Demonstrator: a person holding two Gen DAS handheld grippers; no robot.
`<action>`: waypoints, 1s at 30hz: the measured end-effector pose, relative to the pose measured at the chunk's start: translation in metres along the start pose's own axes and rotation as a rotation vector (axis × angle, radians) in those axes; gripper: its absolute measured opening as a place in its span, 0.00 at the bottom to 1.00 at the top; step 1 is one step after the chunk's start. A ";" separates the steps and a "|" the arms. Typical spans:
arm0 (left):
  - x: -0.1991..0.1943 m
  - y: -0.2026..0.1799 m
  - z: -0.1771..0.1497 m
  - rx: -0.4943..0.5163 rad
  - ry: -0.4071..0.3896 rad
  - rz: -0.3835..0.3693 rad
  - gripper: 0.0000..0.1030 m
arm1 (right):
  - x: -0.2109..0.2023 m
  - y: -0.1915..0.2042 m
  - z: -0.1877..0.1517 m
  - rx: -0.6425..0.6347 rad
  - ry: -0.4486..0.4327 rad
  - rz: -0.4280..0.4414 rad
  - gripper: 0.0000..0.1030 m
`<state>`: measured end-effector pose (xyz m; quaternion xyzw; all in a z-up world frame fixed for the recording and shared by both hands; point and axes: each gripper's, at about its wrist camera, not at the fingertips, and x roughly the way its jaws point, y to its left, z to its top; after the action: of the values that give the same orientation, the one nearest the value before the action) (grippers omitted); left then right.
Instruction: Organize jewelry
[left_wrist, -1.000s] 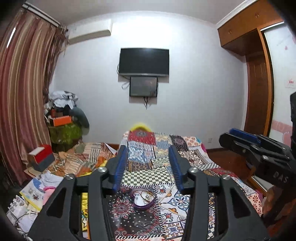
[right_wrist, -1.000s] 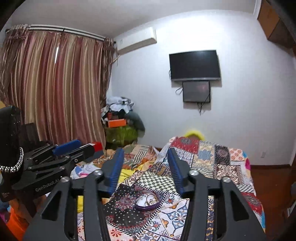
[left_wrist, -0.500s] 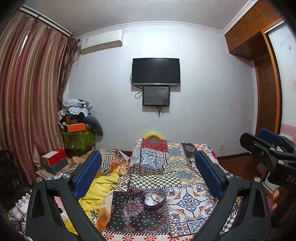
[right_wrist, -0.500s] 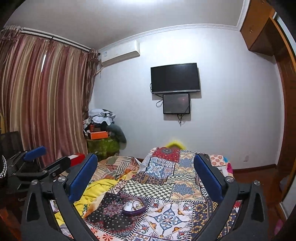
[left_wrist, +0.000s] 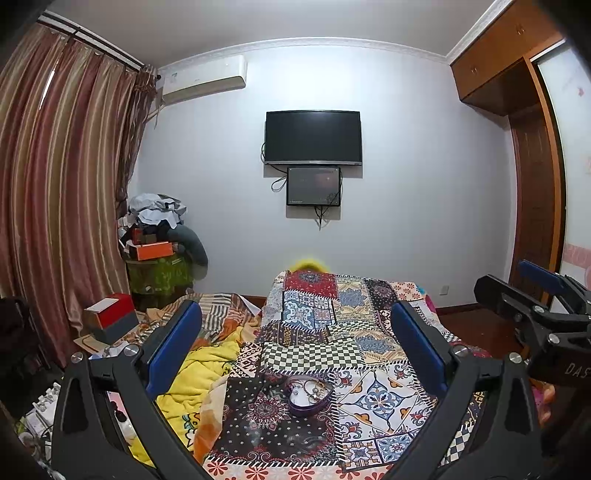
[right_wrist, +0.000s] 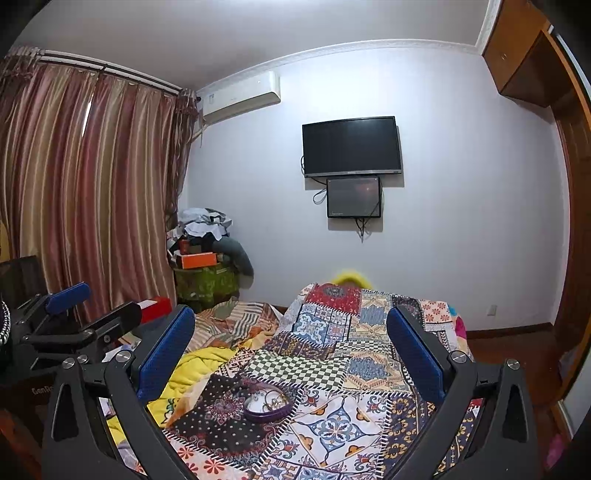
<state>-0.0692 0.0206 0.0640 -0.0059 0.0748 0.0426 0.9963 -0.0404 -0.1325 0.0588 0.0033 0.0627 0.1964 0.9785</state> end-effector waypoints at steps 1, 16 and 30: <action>0.000 0.000 0.000 -0.002 0.001 0.002 0.99 | 0.000 0.000 -0.001 0.001 0.006 0.002 1.00; 0.008 0.002 0.000 -0.012 0.013 0.025 1.00 | 0.002 -0.002 -0.001 -0.001 0.040 0.011 1.00; 0.011 0.001 -0.001 -0.012 0.028 0.008 1.00 | 0.006 -0.007 -0.002 0.017 0.066 0.013 1.00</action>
<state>-0.0586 0.0228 0.0613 -0.0120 0.0883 0.0468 0.9949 -0.0328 -0.1367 0.0562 0.0055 0.0965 0.2024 0.9745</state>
